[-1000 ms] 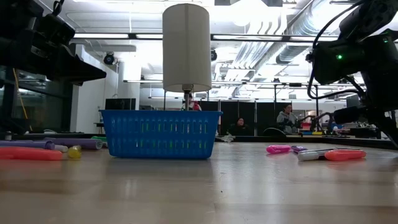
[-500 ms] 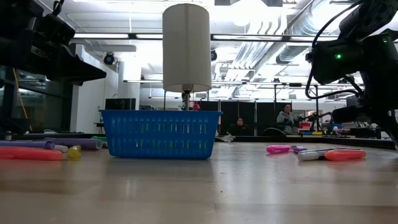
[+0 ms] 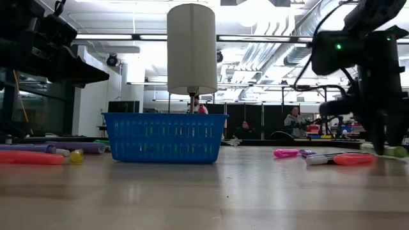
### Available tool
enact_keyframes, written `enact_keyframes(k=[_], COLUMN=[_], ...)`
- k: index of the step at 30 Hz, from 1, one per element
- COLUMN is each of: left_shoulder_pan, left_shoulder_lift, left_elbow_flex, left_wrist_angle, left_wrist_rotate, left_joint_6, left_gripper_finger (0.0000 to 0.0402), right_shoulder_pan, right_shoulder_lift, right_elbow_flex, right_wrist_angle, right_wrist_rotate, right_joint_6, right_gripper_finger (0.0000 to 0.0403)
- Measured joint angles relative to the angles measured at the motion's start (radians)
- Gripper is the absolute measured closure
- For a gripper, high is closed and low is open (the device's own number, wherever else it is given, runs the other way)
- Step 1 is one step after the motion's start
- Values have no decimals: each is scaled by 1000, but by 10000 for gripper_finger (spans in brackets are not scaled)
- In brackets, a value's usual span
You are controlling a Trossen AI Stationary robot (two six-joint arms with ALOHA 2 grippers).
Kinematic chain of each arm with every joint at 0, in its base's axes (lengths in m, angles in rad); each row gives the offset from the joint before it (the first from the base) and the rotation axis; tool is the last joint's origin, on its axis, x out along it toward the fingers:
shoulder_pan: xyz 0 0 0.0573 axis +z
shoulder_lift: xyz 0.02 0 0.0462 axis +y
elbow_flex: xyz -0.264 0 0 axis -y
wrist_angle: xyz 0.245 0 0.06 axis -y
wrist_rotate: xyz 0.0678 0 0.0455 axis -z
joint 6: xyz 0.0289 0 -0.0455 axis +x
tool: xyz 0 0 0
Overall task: Pick & Place Markers
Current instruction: Put the light green highlighter into the red bin
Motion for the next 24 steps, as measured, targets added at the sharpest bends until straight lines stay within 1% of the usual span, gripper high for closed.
enact_keyframes(k=[6,12,16,19,21,24], left_shoulder_pan=[0,0,0,0,0,0], left_shoulder_lift=[0,0,0,0,0,0], left_elbow_flex=[0,0,0,0,0,0], left_wrist_angle=[0,0,0,0,0,0], left_wrist_rotate=[0,0,0,0,0,0], left_joint_6=[0,0,0,0,0,0], left_gripper_finger=[316,316,316,316,316,316], right_shoulder_pan=[-1,-12,-34,-68,-96,-138], right_shoulder_lift=[-1,0,0,12,50,137], right_elbow_flex=[63,170,261,342,408,519], right_wrist_angle=[4,2,5,5,-5,-13], right_wrist_rotate=[20,61,69,79,83,55], right_joint_6=[-103,-303,-463,-612,-726,-915], right_gripper_finger=[351,351,351,351,351,351])
